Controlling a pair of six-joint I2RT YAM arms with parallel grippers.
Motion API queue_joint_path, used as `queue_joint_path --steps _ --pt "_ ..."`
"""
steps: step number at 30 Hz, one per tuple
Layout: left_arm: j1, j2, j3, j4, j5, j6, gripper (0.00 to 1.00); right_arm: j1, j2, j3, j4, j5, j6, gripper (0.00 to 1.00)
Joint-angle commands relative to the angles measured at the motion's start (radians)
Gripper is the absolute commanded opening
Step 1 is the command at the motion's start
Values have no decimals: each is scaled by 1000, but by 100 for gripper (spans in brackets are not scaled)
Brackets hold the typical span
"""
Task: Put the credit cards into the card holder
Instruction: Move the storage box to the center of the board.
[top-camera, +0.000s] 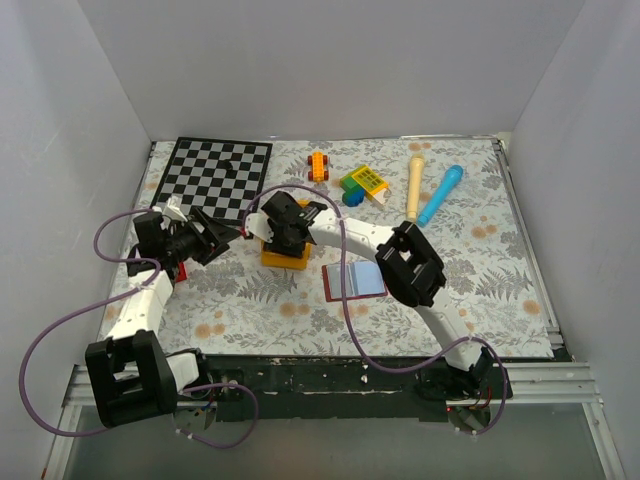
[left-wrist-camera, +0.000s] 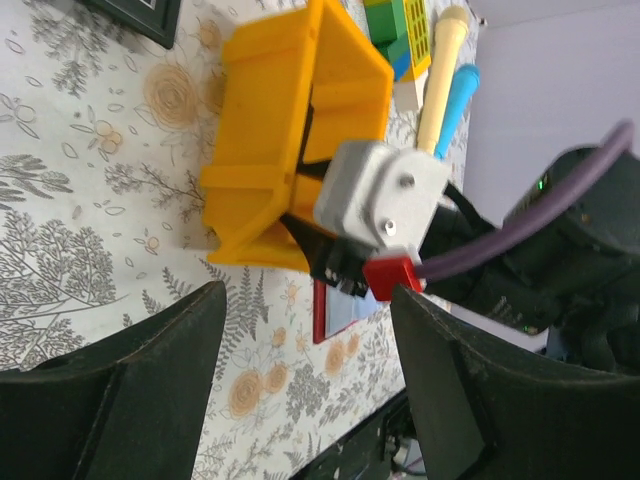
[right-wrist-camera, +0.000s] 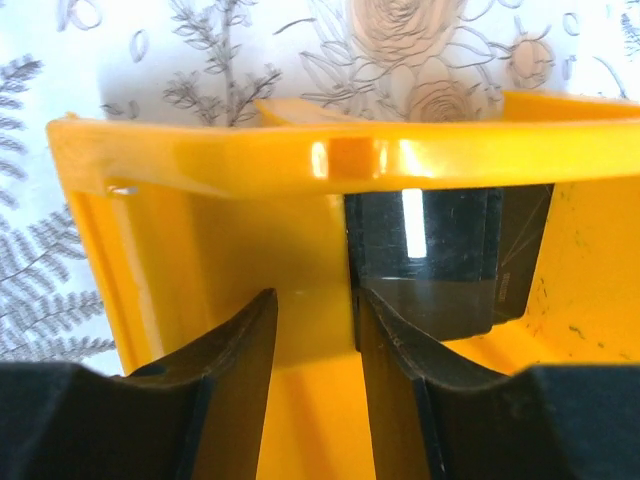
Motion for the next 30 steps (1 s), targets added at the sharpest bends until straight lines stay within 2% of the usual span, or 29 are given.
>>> queue_joint_path --steps 1,11,16,19,24,26,30 --pt "6 -16 -3 10 15 4 66 53 -91 -62 16 -38 44 47" --pt "6 -27 -11 9 13 8 66 110 -153 -177 -8 -129 120 44" --pt "6 -24 -6 9 15 8 66 110 -193 -230 91 -25 150 57" --pt "4 -27 -11 9 15 5 66 110 -197 -227 113 41 148 62" --pt "6 -29 -6 7 11 5 66 110 -211 -230 147 68 160 67" --pt "6 -30 -6 6 11 5 66 110 -216 -235 164 87 171 76" --pt "6 -29 -8 6 11 7 66 110 -211 -237 170 110 171 82"
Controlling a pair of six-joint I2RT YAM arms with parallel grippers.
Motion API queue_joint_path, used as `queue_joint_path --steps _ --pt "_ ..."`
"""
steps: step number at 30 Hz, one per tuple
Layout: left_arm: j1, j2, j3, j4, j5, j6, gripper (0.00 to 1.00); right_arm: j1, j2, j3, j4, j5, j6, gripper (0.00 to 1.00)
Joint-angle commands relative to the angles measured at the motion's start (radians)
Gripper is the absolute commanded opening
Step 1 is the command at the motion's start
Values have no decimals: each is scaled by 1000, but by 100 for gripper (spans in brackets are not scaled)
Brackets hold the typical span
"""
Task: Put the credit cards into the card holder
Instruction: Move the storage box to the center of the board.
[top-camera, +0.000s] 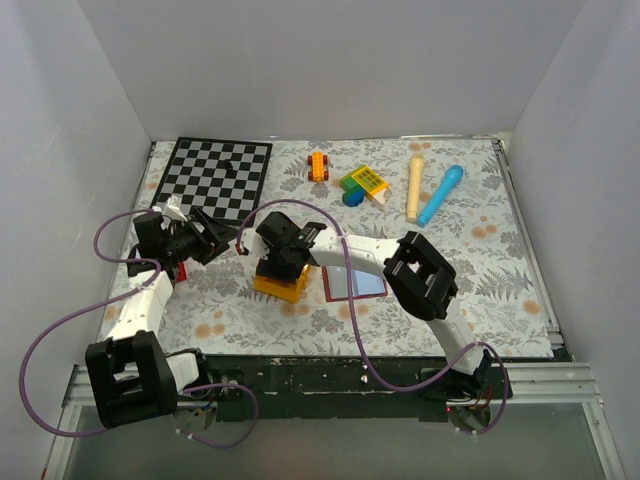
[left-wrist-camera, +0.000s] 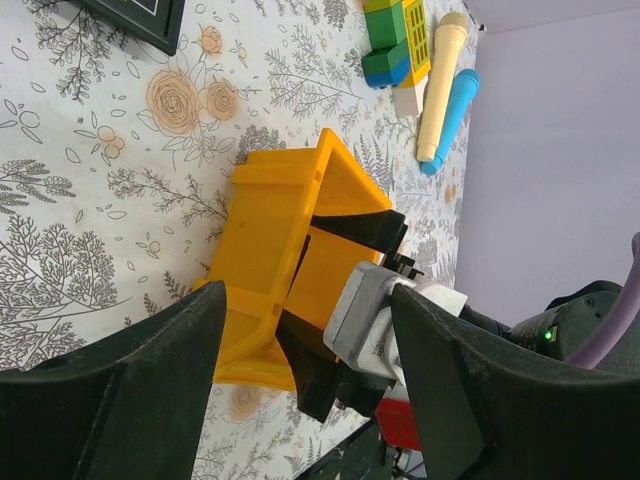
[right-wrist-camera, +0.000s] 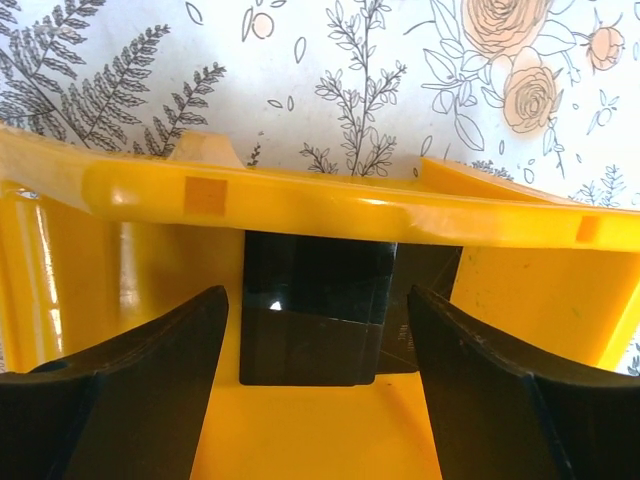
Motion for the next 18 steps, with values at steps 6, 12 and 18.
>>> queue_joint_path --steps 6,12,18 --pt "-2 -21 -3 9 15 5 66 -7 3 34 3 50 9 83" --pt "-1 -18 -5 9 15 7 66 -33 61 67 -20 56 1 84" --pt "-1 -18 -1 9 16 7 66 -50 90 96 -37 82 -14 83"
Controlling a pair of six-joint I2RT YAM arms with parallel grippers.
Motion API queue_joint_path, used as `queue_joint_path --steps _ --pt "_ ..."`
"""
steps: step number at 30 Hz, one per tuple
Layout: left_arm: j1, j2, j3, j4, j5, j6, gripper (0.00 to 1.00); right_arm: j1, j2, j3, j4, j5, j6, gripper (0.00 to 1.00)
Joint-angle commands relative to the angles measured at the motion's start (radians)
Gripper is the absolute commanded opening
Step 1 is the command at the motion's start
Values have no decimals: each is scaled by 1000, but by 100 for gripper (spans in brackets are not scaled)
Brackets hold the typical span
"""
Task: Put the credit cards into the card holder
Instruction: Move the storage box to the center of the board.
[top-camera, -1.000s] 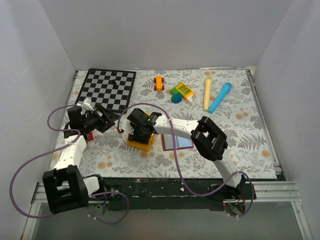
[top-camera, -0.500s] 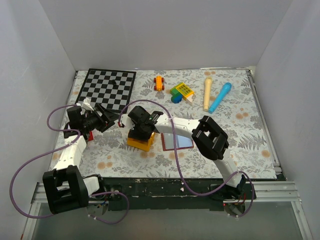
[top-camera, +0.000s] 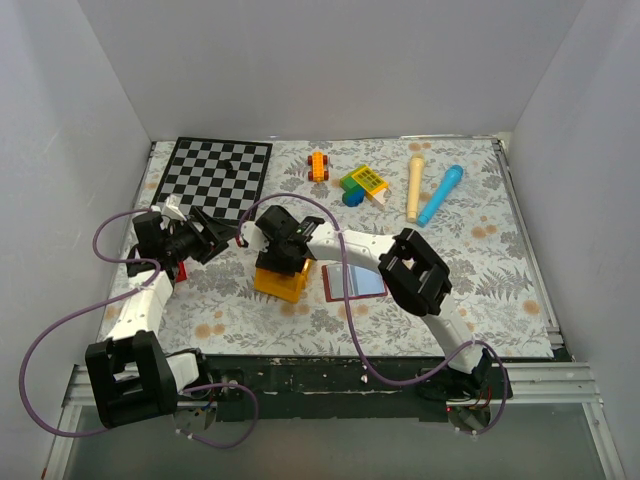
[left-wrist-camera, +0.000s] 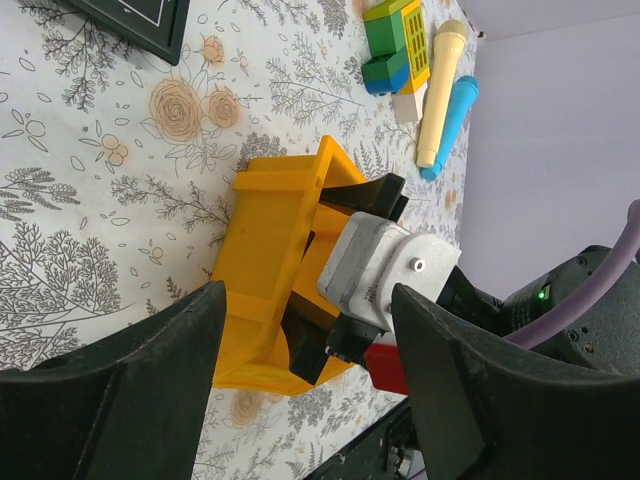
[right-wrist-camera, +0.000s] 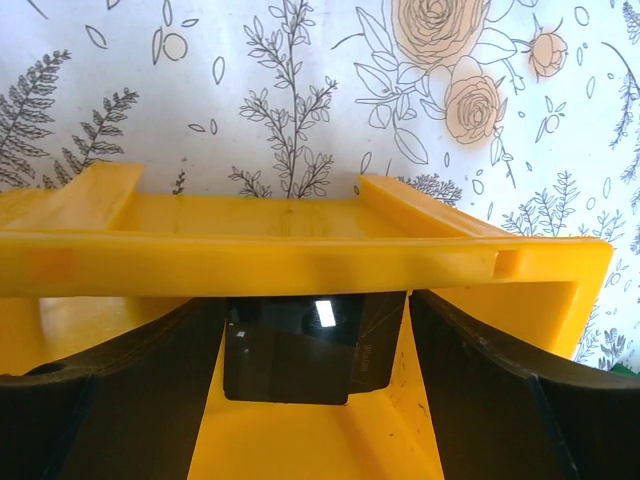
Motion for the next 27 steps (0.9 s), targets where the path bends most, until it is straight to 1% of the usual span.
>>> queue_joint_path --steps 1,7,17,23,27 --pt "-2 -16 -5 0 19 7 66 -20 37 29 -28 47 -6 83" --pt "-1 -16 -1 2 19 7 66 -20 33 31 -16 102 -13 82" --pt "-1 -16 -6 3 19 7 66 -20 -82 -38 84 164 -8 81" --pt "-1 -16 -5 3 19 6 66 -18 -133 -49 75 50 12 79" --pt "-2 -13 -8 6 19 6 66 -18 -139 -50 59 -16 30 78"
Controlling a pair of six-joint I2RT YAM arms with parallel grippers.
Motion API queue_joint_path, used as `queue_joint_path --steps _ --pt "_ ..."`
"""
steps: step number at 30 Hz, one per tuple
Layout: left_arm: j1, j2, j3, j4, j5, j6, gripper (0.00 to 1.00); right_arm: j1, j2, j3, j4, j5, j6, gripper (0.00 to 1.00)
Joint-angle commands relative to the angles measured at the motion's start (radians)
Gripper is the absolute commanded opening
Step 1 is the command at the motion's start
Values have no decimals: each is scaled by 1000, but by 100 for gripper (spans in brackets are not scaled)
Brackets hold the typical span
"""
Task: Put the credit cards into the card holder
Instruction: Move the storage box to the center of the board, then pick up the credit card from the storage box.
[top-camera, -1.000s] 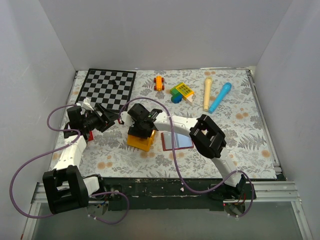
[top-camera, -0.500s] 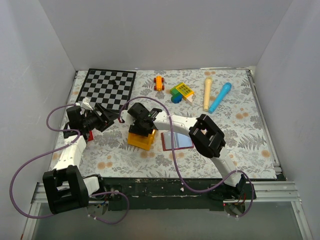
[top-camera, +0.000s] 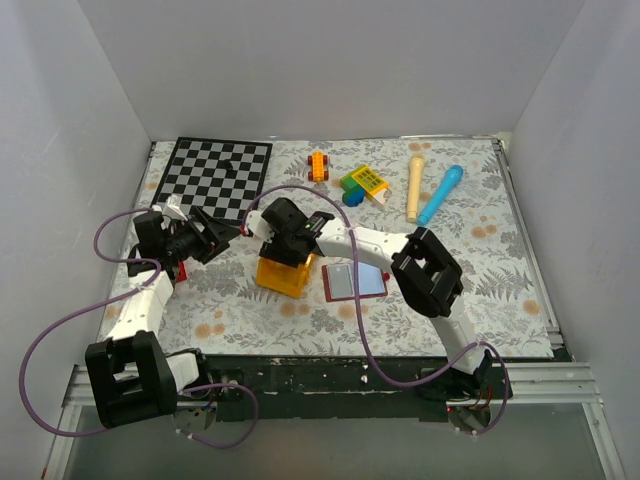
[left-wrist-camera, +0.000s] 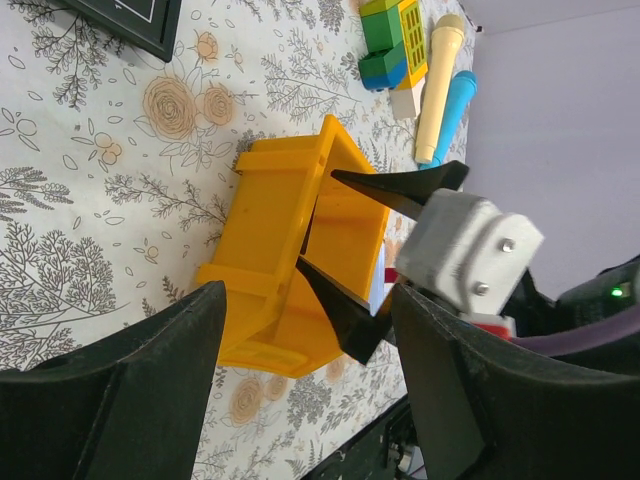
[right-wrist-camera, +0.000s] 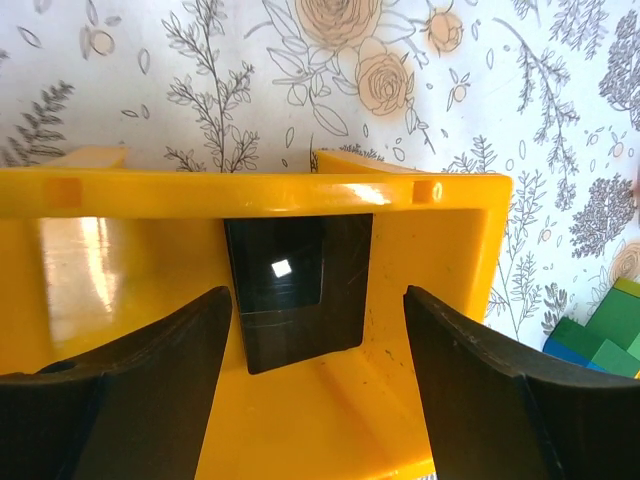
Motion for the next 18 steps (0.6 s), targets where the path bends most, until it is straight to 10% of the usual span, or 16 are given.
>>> queue_joint_path --steps 1,18 --pt "-1 -9 -8 0 17 4 66 -3 -68 -2 15 -94 33 78" --pt "-1 -11 -11 2 18 6 67 -4 28 32 -33 -136 53 77"
